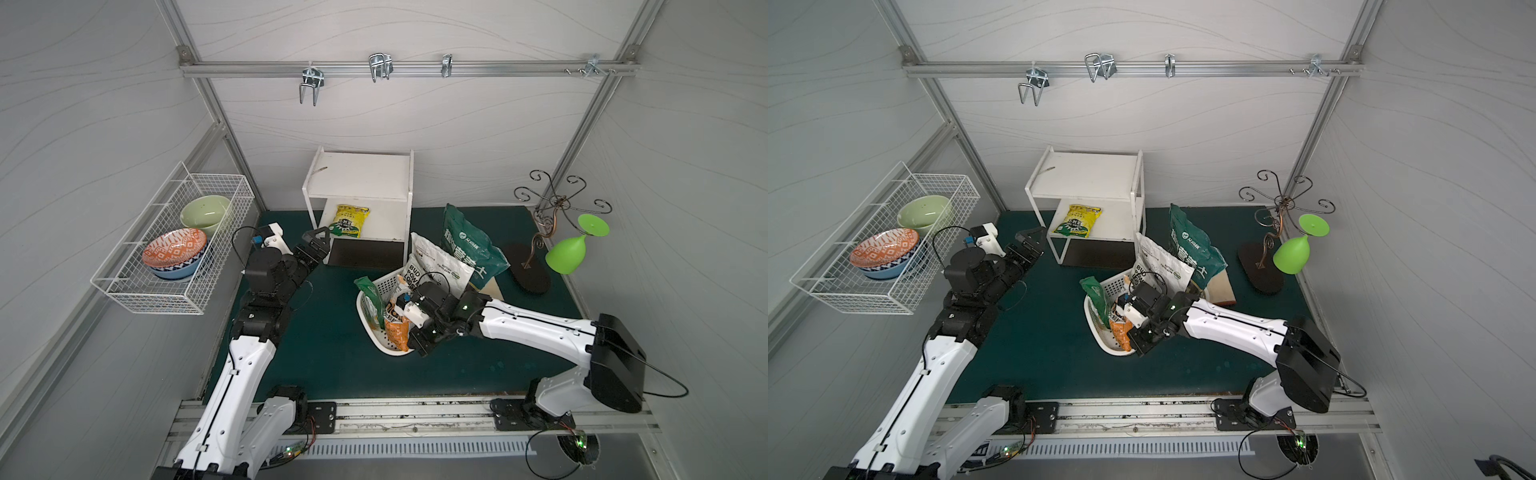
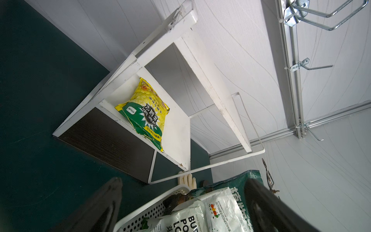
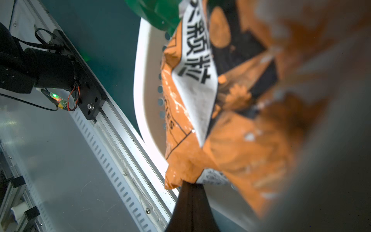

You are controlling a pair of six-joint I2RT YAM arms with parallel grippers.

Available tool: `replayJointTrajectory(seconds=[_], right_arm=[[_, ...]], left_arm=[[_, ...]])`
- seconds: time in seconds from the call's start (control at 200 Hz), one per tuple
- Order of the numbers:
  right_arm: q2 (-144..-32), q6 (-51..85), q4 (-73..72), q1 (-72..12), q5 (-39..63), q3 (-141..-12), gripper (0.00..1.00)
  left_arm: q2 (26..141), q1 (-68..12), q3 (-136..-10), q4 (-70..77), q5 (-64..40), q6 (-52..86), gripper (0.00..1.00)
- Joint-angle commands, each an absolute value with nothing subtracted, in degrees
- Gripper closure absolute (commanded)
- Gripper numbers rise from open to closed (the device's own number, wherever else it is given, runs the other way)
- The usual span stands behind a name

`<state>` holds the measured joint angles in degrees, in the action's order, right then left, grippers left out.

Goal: Take down the fertilizer bag from the shelf
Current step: Place the fertilizer bag in the storage box, then pick up the fertilizer bag from the shelf.

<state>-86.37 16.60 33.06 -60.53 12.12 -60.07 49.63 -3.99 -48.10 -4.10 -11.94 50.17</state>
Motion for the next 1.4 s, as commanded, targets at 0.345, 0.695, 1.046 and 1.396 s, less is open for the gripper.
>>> replayJointTrajectory(seconds=[0.345,0.695,1.046,1.396], right_arm=[[-100.1,12.1,38.0,-61.7,7.9,-68.6,1.00],[-79.6,8.8,39.2,-61.3,-2.4,-70.1,0.78],[-73.9,10.0,39.1,-52.5,-1.8,-71.6,0.77],[-67.2,9.3,40.0,-48.6,-4.3,-70.0,0.76]], left_arm=[[49.4,-3.0,-46.7,-0.6,-11.3,51.1,0.01],[56.1,-2.9,-42.2,8.7,-14.2,58.6,0.02],[67.2,-2.9,-42.9,20.0,-17.0,64.9,0.03],[78.9,-3.2,-48.1,27.7,-17.9,66.4,0.10]])
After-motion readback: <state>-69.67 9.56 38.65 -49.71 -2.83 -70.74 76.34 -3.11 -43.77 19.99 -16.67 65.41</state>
